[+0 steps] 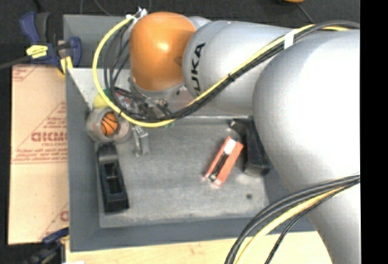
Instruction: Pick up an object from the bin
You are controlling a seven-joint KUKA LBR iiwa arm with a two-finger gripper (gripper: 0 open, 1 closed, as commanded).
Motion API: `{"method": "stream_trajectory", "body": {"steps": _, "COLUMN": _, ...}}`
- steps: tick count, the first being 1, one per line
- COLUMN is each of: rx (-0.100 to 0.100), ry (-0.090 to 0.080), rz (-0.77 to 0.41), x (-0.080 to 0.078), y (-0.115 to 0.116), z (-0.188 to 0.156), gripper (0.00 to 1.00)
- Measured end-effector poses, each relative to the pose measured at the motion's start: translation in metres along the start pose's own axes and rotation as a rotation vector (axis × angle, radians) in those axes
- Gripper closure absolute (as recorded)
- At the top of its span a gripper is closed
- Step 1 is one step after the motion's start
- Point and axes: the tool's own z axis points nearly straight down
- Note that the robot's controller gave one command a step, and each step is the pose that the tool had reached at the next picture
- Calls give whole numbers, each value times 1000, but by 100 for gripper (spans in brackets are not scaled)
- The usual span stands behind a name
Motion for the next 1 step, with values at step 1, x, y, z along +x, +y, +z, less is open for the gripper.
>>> {"method": "stream_trajectory", "body": {"steps": 1, "rx": -1, "ry": -8, "rz": -96, "x": -13, "y": 4, "z": 31, "gripper": 0}}
